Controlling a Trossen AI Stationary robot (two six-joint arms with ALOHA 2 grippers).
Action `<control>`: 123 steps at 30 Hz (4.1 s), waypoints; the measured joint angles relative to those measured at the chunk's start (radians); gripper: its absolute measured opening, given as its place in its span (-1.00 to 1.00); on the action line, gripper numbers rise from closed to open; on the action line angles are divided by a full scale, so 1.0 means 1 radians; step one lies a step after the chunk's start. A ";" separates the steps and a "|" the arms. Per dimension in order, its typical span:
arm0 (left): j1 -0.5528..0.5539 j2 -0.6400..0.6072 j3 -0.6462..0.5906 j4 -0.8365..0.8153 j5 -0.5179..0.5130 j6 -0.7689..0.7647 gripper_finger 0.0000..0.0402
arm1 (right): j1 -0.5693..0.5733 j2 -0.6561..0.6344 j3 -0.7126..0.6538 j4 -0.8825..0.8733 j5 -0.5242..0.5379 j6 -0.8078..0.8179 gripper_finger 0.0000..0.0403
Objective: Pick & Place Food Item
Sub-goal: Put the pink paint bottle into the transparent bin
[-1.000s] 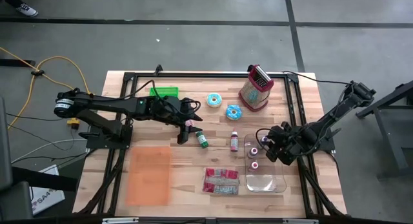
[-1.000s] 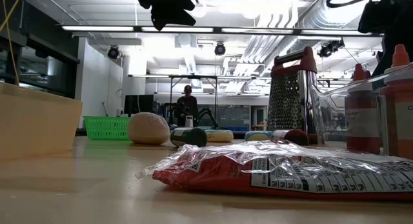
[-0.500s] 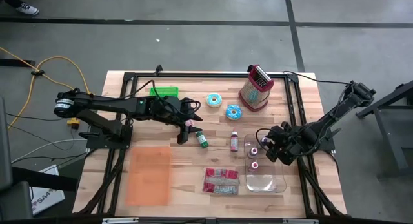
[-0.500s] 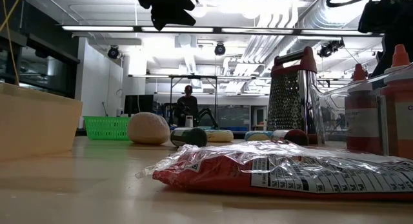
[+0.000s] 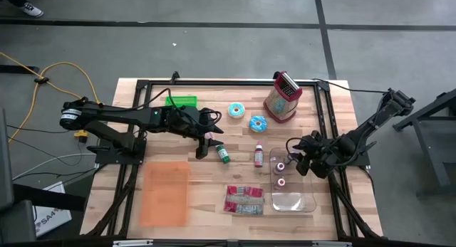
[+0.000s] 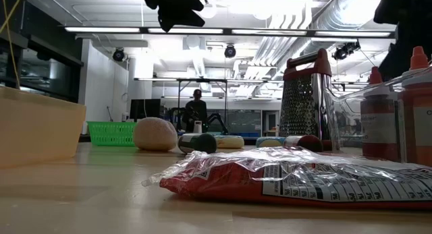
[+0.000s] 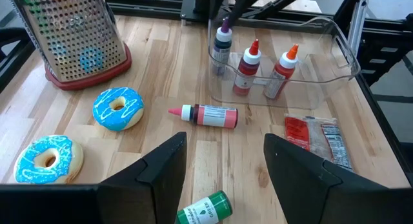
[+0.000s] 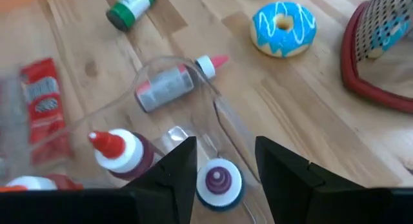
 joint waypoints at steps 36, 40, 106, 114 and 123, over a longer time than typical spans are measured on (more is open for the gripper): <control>0.000 0.000 0.000 0.000 0.000 0.000 -0.01 | -0.366 -0.038 0.000 0.467 -0.247 -0.432 -0.34; 0.000 0.000 0.000 0.000 0.000 0.000 -0.01 | -0.428 -0.008 0.001 0.540 -0.320 -0.496 -0.34; 0.000 0.000 0.000 0.000 0.000 0.000 -0.01 | -0.902 0.667 0.592 0.062 -0.962 -0.221 -0.34; 0.000 0.000 0.000 0.000 0.000 0.000 -0.01 | -0.980 0.758 0.591 0.005 -1.202 -0.136 -0.34; 0.000 0.000 0.000 0.000 0.000 0.000 -0.01 | -0.982 0.793 0.592 0.063 -1.196 -0.046 -0.34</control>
